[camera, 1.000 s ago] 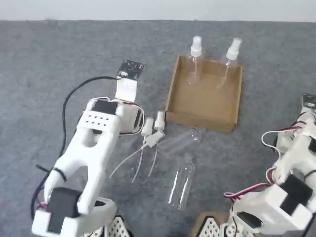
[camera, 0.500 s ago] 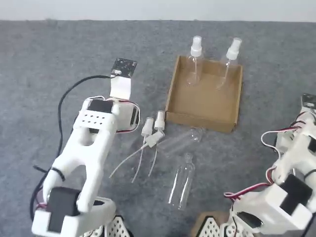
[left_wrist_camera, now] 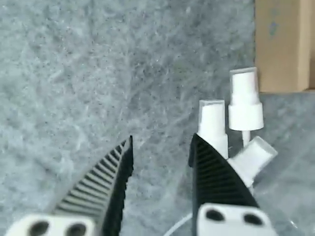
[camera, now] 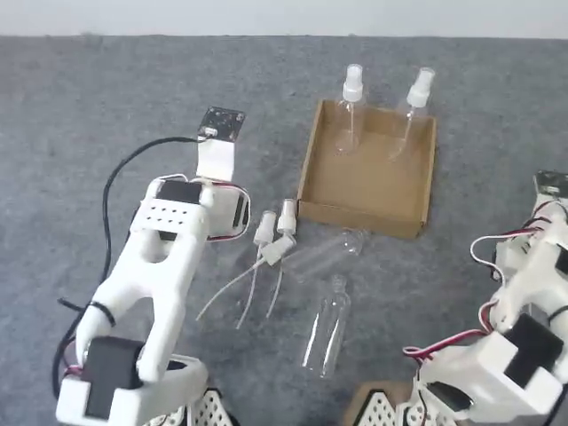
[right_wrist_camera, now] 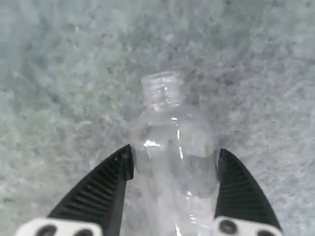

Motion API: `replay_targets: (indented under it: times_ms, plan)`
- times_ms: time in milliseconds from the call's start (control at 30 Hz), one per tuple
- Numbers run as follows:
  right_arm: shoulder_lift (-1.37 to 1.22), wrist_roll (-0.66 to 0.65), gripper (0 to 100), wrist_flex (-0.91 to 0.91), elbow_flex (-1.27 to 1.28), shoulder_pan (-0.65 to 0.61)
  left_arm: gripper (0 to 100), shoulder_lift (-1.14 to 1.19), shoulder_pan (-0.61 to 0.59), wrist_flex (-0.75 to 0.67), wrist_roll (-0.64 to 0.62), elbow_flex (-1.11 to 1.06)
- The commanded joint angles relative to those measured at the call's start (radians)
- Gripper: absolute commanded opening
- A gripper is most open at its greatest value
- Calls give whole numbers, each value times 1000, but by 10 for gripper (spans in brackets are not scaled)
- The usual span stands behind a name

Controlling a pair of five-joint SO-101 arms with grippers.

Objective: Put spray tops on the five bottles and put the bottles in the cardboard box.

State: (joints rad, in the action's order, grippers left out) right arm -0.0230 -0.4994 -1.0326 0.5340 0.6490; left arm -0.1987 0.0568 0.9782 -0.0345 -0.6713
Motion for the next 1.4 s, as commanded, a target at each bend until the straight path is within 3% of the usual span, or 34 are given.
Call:
replay_targets:
  times_ms: [0,367,867,1167,1367]
  plan:
    - [18,-49,203,-21,-71,12,171,-15,-5,-20,31,15]
    - [12,-55,203,-21,-86,-24,199,181,63,-17,64,200]
    - [7,-55,200,-21,-86,-18,165,396,95,-86,66,240]
    - [13,-48,202,-22,-86,-16,28,371,87,-48,68,240]
    - [18,-51,214,-96,-141,-30,13,149,87,31,61,193]
